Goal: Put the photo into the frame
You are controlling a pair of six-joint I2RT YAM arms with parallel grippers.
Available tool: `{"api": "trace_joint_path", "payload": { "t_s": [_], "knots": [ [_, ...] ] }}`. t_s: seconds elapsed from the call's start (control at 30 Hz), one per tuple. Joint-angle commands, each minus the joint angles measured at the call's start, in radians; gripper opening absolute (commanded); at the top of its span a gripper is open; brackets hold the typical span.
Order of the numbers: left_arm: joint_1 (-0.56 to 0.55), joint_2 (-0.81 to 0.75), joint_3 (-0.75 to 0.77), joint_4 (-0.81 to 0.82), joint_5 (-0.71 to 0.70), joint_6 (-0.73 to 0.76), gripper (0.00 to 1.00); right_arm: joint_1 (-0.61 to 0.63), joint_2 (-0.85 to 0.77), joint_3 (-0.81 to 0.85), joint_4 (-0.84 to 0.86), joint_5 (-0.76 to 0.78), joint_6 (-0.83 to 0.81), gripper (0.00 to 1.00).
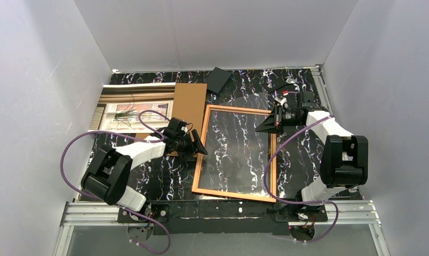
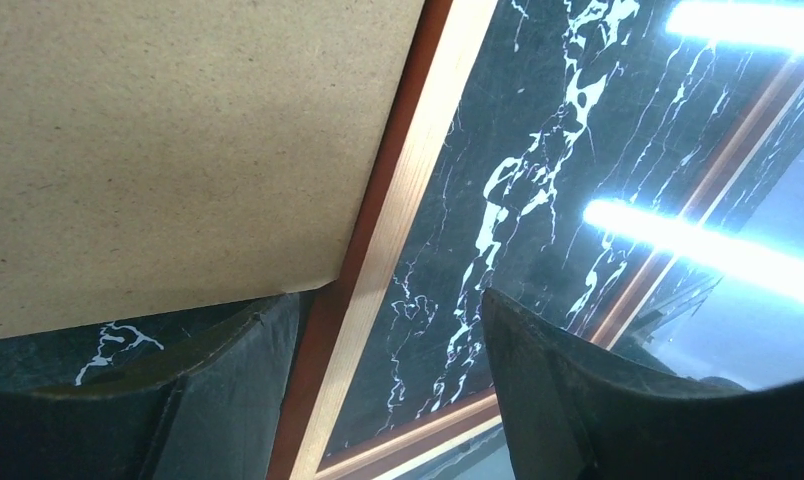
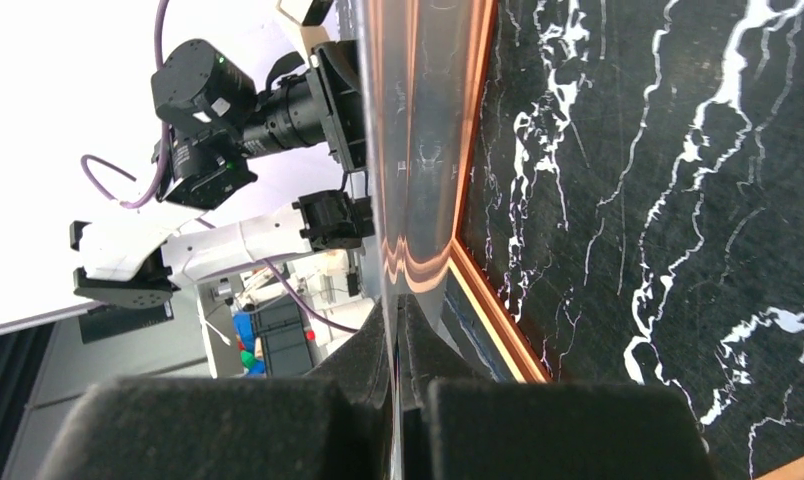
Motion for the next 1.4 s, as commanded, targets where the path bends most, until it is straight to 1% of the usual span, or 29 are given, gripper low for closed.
{"api": "trace_joint_path", "payload": {
  "t_s": [0.0, 0.13, 0.4, 0.67, 0.8, 1.0, 1.1, 1.23, 1.37],
  "knots": [
    [0.000, 0.037, -0.007, -0.079, 0.010, 0.008, 0.66, 0.033, -0.050, -0.014, 0.075, -0.072, 0.048, 0.01],
    [0.000, 0.048, -0.008, -0.076, 0.016, 0.006, 0.66, 0.039, -0.061, -0.034, 0.132, -0.077, 0.084, 0.01],
    [0.000, 0.056, -0.007, -0.074, 0.021, 0.002, 0.65, 0.038, -0.031, -0.073, 0.140, -0.037, 0.082, 0.01],
    [0.000, 0.063, -0.003, -0.092, 0.021, 0.004, 0.61, 0.038, 0.004, -0.042, -0.030, 0.120, -0.056, 0.01],
    [0.000, 0.056, 0.005, -0.118, 0.011, 0.017, 0.61, 0.037, 0.010, -0.029, -0.069, 0.154, -0.087, 0.01],
    [0.000, 0.045, 0.017, -0.154, -0.002, 0.033, 0.60, 0.037, 0.028, 0.014, -0.112, 0.171, -0.115, 0.01],
    [-0.001, 0.050, 0.020, -0.154, 0.000, 0.033, 0.60, 0.039, 0.043, 0.026, -0.119, 0.155, -0.126, 0.01],
    [-0.006, 0.063, 0.030, -0.161, 0.003, 0.039, 0.60, 0.038, 0.058, 0.027, -0.110, 0.150, -0.135, 0.01],
    [-0.013, 0.071, 0.040, -0.172, -0.001, 0.045, 0.60, 0.042, 0.062, 0.004, -0.064, 0.141, -0.104, 0.01]
  ]
}}
